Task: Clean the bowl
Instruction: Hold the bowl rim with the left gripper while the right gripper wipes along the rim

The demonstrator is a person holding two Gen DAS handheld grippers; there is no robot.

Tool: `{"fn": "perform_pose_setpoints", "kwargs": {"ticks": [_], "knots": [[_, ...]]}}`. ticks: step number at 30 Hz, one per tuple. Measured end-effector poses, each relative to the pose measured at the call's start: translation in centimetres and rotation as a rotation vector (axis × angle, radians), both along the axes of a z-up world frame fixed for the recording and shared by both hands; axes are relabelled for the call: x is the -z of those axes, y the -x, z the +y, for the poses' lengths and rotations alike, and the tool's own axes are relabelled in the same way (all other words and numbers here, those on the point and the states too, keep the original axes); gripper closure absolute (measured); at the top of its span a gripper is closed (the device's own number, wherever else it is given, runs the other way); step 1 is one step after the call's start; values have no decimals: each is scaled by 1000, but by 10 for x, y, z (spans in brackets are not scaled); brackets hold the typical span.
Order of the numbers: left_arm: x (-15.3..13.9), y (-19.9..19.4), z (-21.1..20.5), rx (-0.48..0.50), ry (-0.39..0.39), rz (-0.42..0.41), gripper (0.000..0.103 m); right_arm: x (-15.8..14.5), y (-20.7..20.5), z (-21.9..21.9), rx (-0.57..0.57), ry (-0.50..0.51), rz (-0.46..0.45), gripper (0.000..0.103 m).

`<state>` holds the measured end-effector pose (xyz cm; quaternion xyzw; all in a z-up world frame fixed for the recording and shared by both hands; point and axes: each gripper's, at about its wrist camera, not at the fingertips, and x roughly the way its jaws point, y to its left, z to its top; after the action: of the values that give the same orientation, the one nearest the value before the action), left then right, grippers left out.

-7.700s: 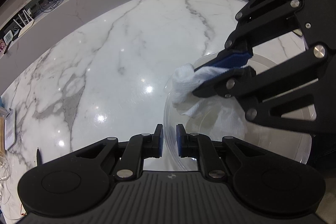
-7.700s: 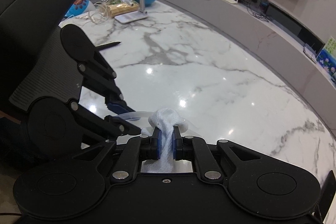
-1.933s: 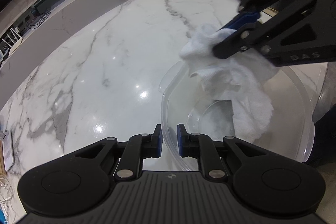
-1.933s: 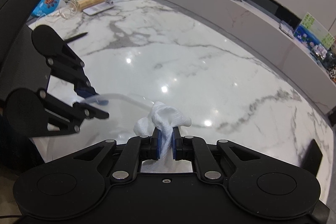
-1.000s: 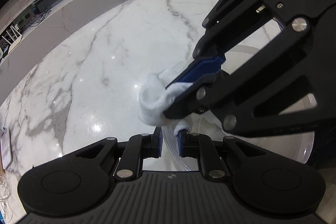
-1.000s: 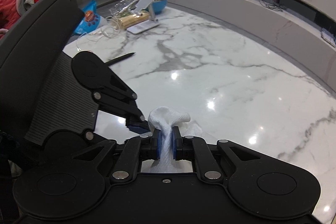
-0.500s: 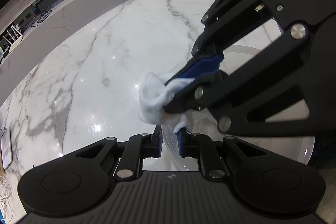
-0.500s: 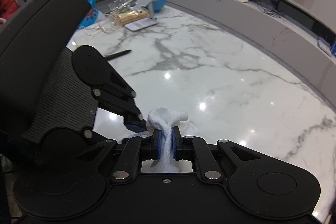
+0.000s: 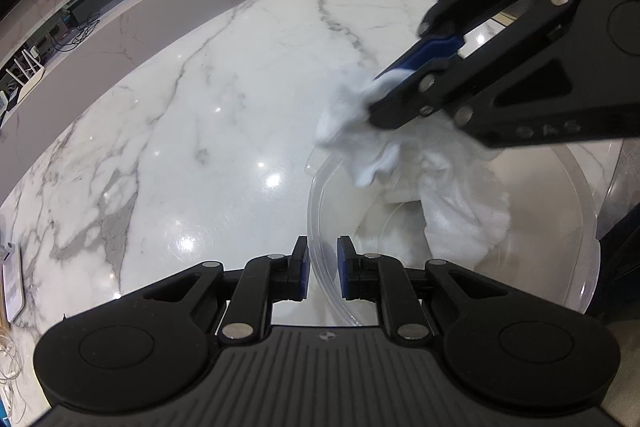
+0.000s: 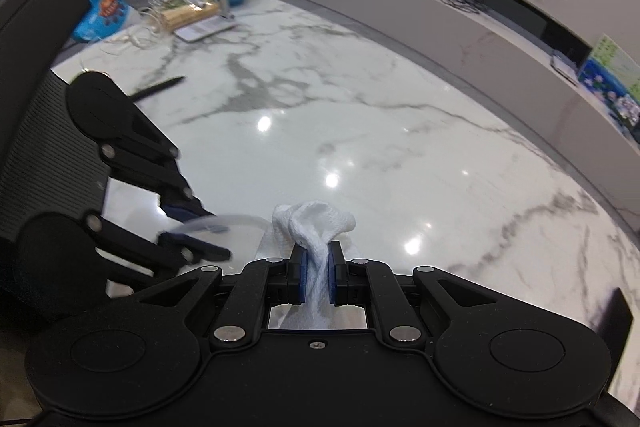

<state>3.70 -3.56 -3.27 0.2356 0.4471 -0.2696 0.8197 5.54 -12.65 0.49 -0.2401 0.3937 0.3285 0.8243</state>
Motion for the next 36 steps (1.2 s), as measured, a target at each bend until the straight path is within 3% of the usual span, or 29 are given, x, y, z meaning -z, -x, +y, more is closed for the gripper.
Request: {"fn": "perform_pose_setpoints", "kwargs": {"ticks": [24, 36], "knots": [[2, 1, 0, -2, -8, -3, 90, -1, 15, -33, -1, 117, 35, 95], [4, 0, -1, 1, -14, -2, 89, 5, 34, -33, -2, 122, 29, 95]]}}
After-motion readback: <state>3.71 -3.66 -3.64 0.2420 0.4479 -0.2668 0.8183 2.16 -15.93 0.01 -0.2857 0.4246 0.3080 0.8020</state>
